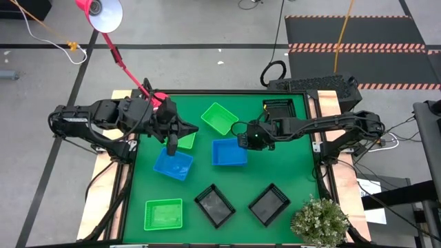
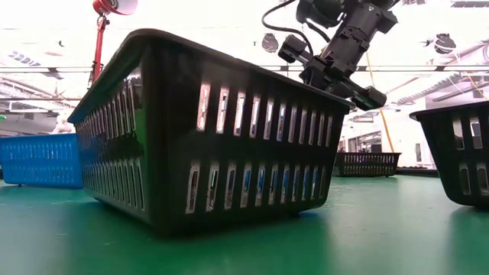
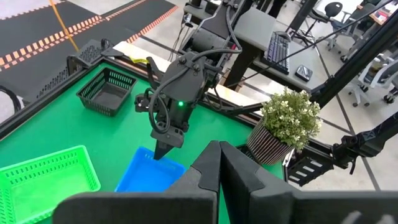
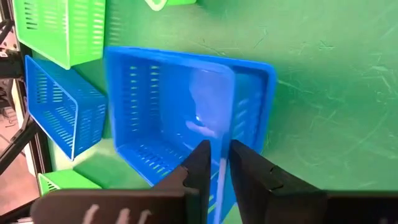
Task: Stack baskets by color
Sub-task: Stack the right blue bin on the right blue bin, then stack the left blue bin on the blue bins
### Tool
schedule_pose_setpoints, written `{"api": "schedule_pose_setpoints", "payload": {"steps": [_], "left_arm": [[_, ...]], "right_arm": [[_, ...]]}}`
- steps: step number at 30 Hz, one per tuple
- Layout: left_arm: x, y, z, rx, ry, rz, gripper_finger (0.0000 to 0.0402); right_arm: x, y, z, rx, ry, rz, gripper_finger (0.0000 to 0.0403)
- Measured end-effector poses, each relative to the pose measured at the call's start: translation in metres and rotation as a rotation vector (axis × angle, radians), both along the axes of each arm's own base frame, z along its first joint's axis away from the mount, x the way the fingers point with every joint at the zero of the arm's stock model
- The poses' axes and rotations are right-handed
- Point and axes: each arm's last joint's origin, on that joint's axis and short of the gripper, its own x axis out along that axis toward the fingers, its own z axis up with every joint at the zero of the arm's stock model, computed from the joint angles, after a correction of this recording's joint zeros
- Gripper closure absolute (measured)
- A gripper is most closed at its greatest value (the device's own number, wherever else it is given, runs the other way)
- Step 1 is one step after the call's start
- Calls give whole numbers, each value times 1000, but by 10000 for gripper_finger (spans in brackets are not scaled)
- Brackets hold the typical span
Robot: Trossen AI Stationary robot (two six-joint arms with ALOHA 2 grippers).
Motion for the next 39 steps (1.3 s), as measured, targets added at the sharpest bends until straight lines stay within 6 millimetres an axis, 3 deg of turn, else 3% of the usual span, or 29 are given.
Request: {"api": "schedule_pose_setpoints", "payload": {"steps": [11, 21, 26, 35, 39], "left_arm": [[-1, 0, -2, 0, 27, 1, 394], [-6, -10, -9, -41, 102, -4, 394], [-8, -16, -9, -31, 97, 11, 394], [-10, -26, -10, -63, 93, 0, 394], [-8, -32, -23, -131, 132, 20, 394]], "right_arm": [[-3, -1, -2, -27, 43, -6, 307], [-3, -1, -1, -113, 34, 119, 243], [-3, -1, -3, -171, 42, 157, 245], [-7, -1, -24, -183, -1, 169, 248], [-7, -1, -26, -187, -63, 168, 248]]}}
